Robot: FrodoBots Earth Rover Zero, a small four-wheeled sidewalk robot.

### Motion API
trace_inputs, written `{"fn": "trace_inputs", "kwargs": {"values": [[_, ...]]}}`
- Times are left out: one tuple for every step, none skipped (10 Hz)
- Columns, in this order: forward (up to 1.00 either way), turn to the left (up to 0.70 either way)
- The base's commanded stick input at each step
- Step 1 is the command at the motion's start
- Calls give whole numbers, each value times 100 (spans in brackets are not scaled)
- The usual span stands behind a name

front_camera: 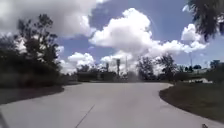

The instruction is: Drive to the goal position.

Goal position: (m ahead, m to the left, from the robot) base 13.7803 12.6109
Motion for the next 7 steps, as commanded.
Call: {"fn": "trace_inputs", "kwargs": {"values": [[85,0],[85,0],[85,0],[85,0],[85,0],[85,0],[85,0]]}}
